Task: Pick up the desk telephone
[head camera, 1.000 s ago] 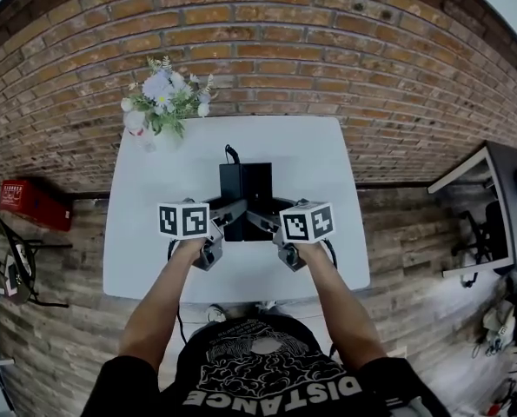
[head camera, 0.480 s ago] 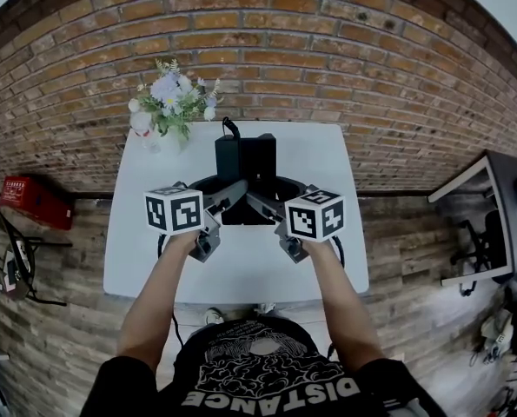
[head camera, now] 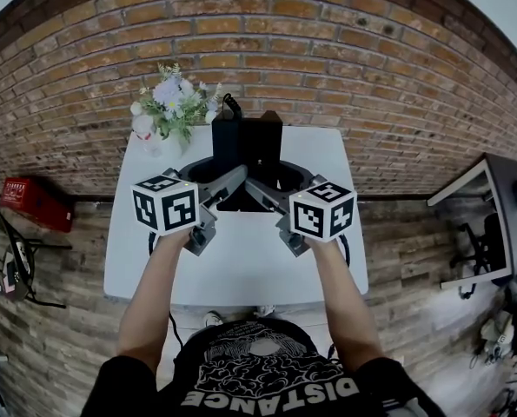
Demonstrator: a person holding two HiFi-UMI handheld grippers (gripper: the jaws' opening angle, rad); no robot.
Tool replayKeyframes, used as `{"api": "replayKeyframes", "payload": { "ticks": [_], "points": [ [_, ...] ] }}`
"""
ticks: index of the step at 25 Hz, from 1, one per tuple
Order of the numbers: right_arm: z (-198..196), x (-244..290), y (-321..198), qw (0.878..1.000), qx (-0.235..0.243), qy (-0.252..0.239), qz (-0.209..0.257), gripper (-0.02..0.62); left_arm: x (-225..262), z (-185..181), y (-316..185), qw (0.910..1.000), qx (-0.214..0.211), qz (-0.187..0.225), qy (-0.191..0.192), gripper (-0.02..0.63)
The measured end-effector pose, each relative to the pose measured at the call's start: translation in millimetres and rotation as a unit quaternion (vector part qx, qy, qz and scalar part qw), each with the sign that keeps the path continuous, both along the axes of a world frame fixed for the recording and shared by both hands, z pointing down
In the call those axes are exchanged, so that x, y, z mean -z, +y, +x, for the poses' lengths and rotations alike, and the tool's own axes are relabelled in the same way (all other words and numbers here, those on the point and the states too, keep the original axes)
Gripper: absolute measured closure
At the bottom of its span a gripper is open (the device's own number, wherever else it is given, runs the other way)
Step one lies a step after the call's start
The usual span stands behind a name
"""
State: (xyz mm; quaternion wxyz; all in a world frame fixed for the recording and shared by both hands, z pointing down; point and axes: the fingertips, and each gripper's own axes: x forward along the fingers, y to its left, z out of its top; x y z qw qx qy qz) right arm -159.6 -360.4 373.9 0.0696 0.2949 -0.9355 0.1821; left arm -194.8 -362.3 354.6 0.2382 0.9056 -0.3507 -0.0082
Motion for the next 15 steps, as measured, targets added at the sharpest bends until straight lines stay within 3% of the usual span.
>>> {"api": "replayKeyframes", "payload": {
  "ticks": [9, 15],
  "points": [
    [-0.8, 52.3, 0.5, 0.997, 0.007, -0.013, 0.072, 0.321, 52.9, -0.9, 3.8, 0.9974, 0.013, 0.071, -0.007, 0.399],
    [-0.4, 68.3, 2.2, 0.995, 0.007, -0.015, 0.099, 0.321, 68.4, -0.6, 6.5, 0.9955, 0.018, 0.093, 0.0, 0.399]
  ]
}}
